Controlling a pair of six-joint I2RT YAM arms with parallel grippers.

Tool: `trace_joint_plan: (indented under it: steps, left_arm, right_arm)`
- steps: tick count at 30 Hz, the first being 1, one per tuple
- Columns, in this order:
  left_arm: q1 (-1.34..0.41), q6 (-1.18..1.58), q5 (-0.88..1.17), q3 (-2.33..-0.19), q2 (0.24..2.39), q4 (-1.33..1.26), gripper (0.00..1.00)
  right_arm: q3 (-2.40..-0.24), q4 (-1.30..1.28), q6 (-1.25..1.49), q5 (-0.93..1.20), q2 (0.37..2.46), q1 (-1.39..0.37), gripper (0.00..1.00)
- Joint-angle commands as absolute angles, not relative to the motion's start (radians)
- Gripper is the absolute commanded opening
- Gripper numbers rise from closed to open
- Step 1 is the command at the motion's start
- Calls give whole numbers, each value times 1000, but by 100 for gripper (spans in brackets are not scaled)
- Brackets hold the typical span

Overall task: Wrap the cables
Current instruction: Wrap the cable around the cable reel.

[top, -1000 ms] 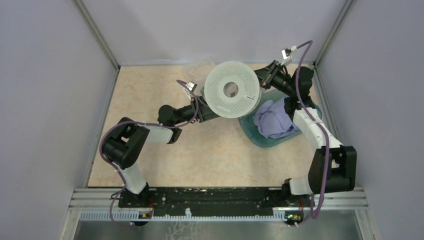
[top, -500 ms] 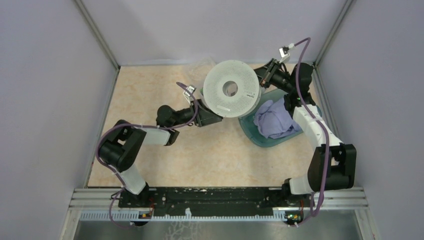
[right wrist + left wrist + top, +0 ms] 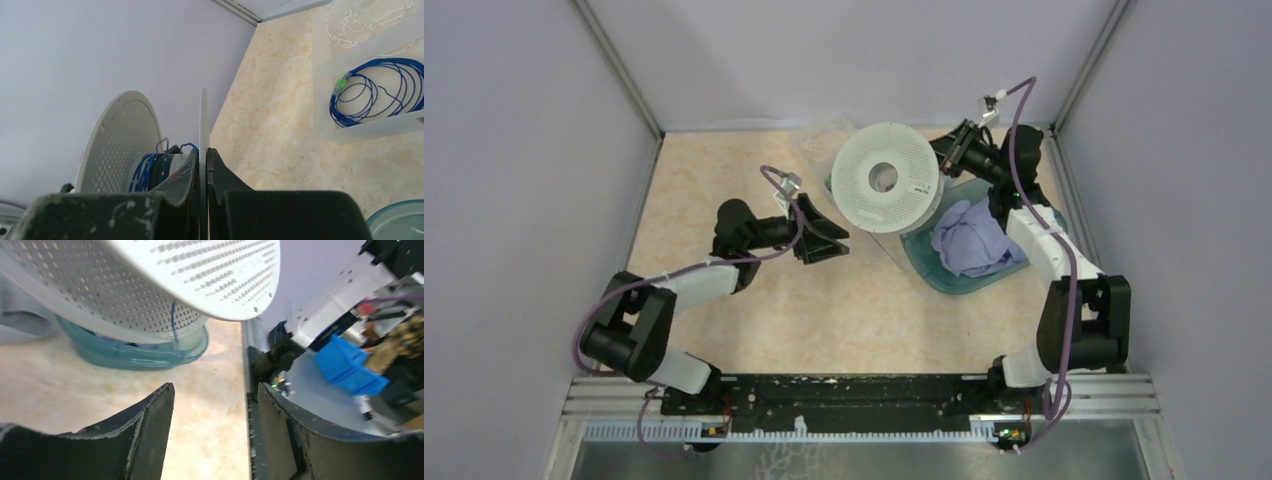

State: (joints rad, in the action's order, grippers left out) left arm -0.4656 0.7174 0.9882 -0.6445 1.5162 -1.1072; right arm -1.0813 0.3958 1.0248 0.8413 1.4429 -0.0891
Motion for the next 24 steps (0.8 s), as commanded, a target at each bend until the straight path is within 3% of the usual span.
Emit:
trace_joint_plan:
  steps: [1,5,9,16,24]
  left_arm:
    - [-386,320,1158,-699,1411,-689,69]
    - [-350,-195,1153,-863,1335,-3,71]
    - [-344,-498,1121,-950,1283,368,72]
    - [-334,-499,869,-911,1194,300,71]
    - [-261,-511,760,-961,1235,212,72]
  right_arm:
    - [-1109,473,1032,814,1468,-92,0]
    - [-1081,497,1037,818,1517,-106,0]
    - [-1065,512,1032,817,1549,-137,0]
    - [-1115,496,1008,828,1550,-170,0]
    - [-1278,154,696,834,1449,-172,0]
